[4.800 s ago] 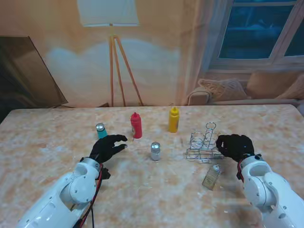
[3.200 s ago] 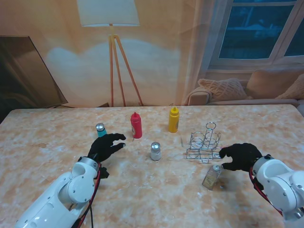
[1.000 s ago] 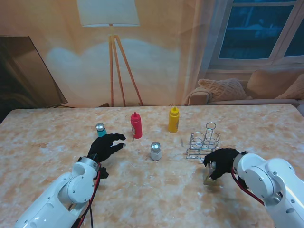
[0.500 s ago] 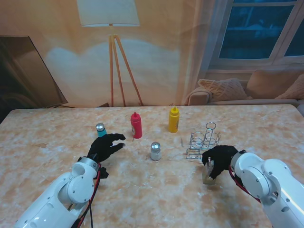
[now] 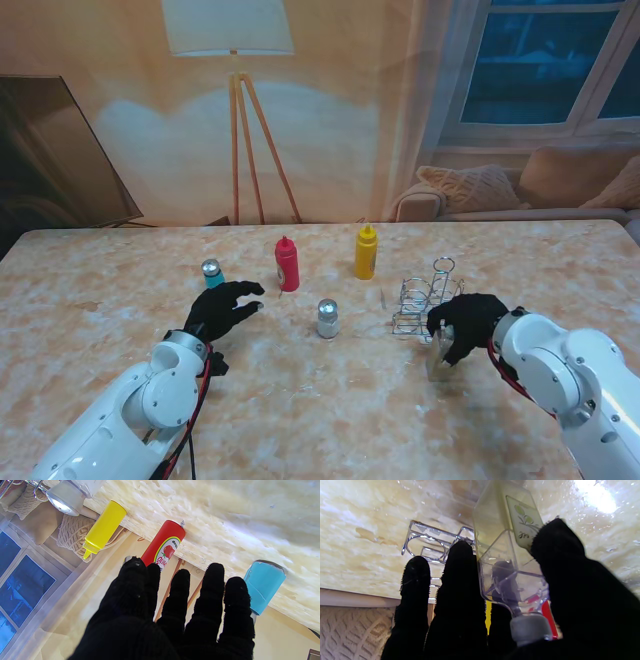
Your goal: Place the seasoning bottles into the rack
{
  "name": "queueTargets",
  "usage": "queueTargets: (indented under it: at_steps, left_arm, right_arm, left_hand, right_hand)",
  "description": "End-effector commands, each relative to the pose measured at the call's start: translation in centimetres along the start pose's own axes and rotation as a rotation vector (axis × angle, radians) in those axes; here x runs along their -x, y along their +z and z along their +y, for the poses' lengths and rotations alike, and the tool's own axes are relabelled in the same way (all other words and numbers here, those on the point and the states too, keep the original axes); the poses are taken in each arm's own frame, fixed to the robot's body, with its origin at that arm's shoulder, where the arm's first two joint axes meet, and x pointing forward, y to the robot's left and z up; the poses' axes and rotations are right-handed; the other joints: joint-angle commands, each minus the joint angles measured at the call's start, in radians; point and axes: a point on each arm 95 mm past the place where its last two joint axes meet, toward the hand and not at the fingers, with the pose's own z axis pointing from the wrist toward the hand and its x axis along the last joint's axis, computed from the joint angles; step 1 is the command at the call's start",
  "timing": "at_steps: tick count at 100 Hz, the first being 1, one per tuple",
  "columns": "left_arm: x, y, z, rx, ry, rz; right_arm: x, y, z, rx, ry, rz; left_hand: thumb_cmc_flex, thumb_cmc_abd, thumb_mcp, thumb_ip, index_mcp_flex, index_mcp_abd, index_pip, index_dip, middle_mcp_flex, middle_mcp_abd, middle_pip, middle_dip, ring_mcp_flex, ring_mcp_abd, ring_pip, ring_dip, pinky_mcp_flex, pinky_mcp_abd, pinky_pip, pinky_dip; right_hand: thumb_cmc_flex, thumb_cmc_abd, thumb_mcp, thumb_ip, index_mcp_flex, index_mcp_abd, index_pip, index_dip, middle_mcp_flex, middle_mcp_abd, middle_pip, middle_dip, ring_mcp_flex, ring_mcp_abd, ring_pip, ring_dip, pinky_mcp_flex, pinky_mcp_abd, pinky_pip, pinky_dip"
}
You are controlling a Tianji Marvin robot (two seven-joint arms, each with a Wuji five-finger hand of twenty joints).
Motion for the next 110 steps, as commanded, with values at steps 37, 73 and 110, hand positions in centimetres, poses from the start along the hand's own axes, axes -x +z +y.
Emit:
queueTargets:
  at_steps: [37,73,110]
  left_arm:
    - [-0.1,-0.1,0.2,0.014,-0.004,0.001]
    - [-0.2,-0.1,0.2,0.013,-0.008,0.001]
    - [-0.2,-0.1,0.3,0.015,-0.008,0.001]
  right_arm:
    - [-0.3,0.7,1.1,0.139,-0.035,-0.008]
    - [-0.5,0.8,0.4,0.244,-0.06,-0.057]
    - [-0.4,1.3,-0.1,0.27,-0.079,-0.087]
  left_hand:
    - [-0.017,-0.008,0.033,0.003,0.011,-0.008,0.014,0.007,0.018,-0.002,0.006,0.009,0.008,0.001,0.014,0.025,-0.008,0.008,0.0,-0.001]
    - [-0.023,0.0,0.041,0.0,0.007,-0.007,0.011,0.005,0.017,0.0,0.005,0.009,0.007,0.004,0.013,0.025,-0.008,0.009,-0.001,-0.001]
    - [-0.024,-0.001,0.044,-0.001,0.009,-0.007,0.012,0.006,0.017,0.0,0.004,0.009,0.007,0.003,0.013,0.026,-0.009,0.01,-0.001,0.0]
  right_hand:
    - [0.142,0.083,0.125,0.023,0.136,-0.233,0.321,0.07,0.119,-0.11,0.128,0.072,0.048,-0.028,0.042,0.017,0.031,-0.008,0.035,0.03]
    - [0.12,0.056,0.161,0.021,0.148,-0.238,0.339,0.066,0.125,-0.111,0.151,0.064,0.053,-0.031,0.08,0.016,0.036,0.0,0.055,0.037]
    - [0.117,0.055,0.168,0.02,0.136,-0.257,0.36,0.075,0.11,-0.124,0.168,0.07,0.038,-0.032,0.093,0.022,0.019,-0.004,0.039,0.028]
